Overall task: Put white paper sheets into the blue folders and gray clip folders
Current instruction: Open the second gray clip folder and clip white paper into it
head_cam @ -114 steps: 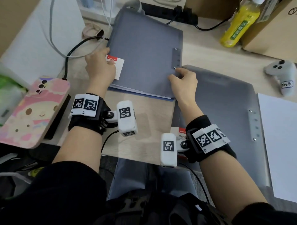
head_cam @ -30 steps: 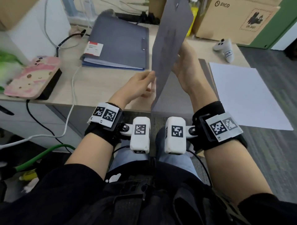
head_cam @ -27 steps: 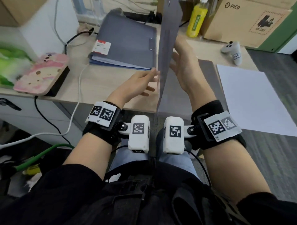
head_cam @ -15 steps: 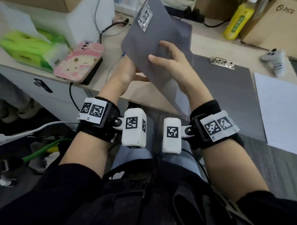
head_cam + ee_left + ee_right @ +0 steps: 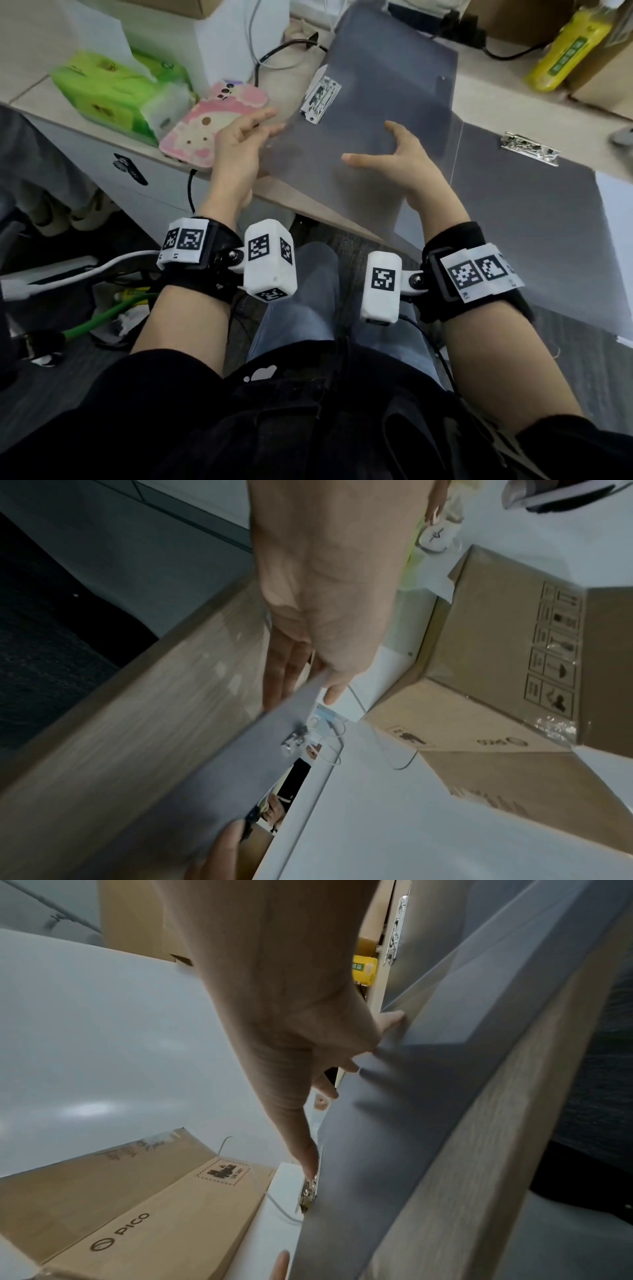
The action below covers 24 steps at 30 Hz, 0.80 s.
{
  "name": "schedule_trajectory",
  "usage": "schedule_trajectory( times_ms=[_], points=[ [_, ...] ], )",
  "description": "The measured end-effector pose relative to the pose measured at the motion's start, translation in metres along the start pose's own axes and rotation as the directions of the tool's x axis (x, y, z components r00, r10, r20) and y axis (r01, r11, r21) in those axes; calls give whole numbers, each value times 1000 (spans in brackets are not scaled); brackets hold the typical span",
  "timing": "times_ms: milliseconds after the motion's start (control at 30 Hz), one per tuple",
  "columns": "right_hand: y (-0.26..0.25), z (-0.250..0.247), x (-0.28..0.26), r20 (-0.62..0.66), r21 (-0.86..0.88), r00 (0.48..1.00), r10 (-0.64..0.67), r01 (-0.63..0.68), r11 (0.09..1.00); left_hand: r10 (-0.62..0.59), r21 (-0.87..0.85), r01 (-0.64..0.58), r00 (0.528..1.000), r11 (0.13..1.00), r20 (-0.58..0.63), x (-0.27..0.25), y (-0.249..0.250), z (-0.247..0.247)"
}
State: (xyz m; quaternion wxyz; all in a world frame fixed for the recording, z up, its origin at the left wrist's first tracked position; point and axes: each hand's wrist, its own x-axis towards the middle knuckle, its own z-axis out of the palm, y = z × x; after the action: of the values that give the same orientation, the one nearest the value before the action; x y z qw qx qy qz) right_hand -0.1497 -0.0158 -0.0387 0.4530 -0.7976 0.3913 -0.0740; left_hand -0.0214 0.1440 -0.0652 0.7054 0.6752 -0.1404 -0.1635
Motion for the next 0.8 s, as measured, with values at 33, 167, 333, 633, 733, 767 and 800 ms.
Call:
schedule_trajectory(
  times_ms=[33,167,333,633,733,767,800],
  points=[
    [3,-1,2,0,-21,1000,26,-26,999,-21,5,21,1000,1000,-2,2,1,-2],
    [9,-4,6,-18,-117,993,114,-115,986,-64,142,58,997,988,37,8,1,1],
    [13,-7,10,-19,-129,994,110,-112,985,-71,407,39,995,913,64,18,0,15],
    [31,-26,13,-104,-224,971,213,-232,947,-88,686,15,994,727,71,30,8,38],
    [34,-24,12,-83,-257,968,235,-249,934,-130,673,40,988,738,85,34,11,45],
    [35,-23,12,-79,-262,969,235,-247,933,-130,644,41,987,764,91,36,11,48],
    [35,-23,12,-76,-265,969,233,-245,933,-134,622,54,987,781,83,37,10,50]
  ],
)
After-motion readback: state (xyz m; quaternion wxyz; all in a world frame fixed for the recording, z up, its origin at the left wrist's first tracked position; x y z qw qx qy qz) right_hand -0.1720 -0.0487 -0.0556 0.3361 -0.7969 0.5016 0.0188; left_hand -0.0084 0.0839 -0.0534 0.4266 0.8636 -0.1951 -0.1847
